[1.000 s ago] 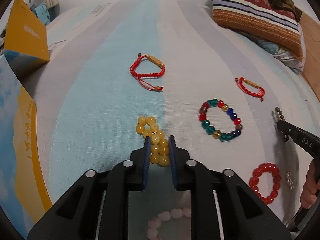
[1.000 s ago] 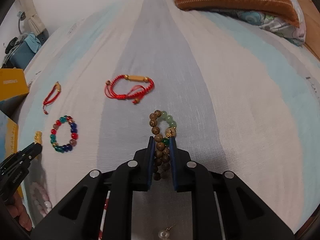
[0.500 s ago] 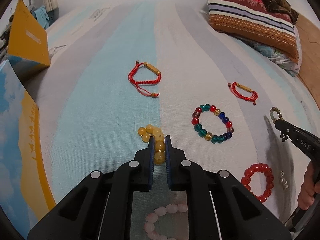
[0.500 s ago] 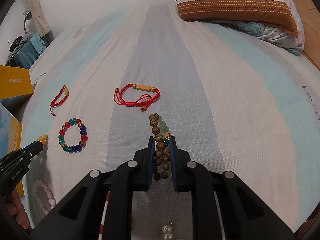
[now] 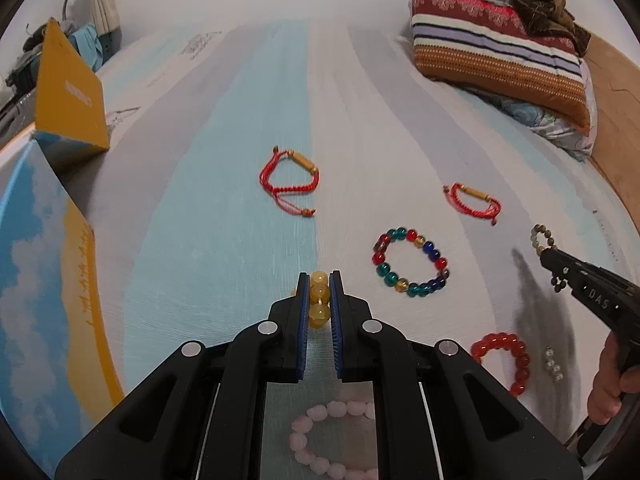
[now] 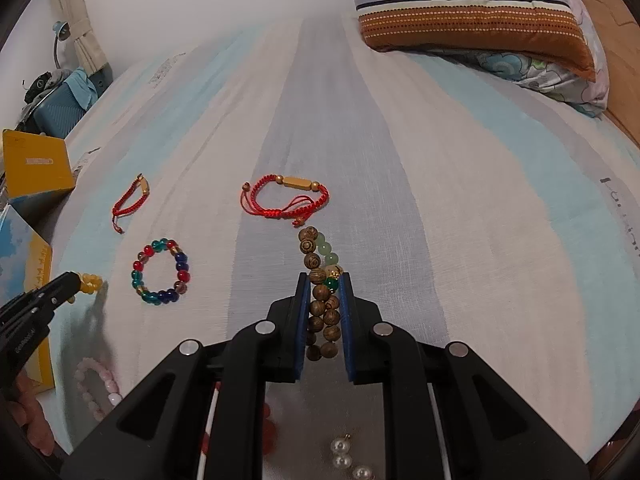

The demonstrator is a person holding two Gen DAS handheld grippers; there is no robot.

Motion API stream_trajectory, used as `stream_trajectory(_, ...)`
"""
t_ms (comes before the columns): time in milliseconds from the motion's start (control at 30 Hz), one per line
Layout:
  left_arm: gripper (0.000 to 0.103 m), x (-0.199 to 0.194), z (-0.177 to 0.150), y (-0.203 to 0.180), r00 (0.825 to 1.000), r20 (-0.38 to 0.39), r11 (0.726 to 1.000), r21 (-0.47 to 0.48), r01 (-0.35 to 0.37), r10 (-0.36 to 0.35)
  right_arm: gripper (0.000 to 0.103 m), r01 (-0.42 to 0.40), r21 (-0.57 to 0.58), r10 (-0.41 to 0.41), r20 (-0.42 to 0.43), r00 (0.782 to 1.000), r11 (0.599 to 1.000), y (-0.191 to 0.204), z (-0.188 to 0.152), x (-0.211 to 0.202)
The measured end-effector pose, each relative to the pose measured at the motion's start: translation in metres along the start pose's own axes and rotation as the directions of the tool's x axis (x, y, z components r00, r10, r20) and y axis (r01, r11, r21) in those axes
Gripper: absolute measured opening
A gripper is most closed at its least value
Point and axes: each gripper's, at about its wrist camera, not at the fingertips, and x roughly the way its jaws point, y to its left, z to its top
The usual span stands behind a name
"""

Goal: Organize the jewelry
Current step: 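Carry both held bracelets over the white cardboard box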

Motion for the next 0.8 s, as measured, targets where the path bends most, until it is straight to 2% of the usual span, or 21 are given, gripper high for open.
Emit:
stream_trajectory(400,0.009,-0.053,0.009,0.001,0.999,0.049,1.0,0.008,0.01,-0.011,0.014,-0.015,-0.025,0.017,0.055,0.998,1.0,0.021,0.01,-0.054)
stream_trajectory(600,0.009,-0.09,0.016,0.013,0.997,0.083,1.0,-0.006,-0.007,0.008,0.014,-0.033,-0.056,0.037,0.079,0.996,0.998,0.048,0.019,-0.084)
stream_trajectory(800,0.009,-0.128,0.019,0.035,0.992,0.119,0.999,-0.03,-0.035,0.038,0.014,-0.063,-0.101,0.073,0.098,0.992,0.993,0.091,0.023,-0.111)
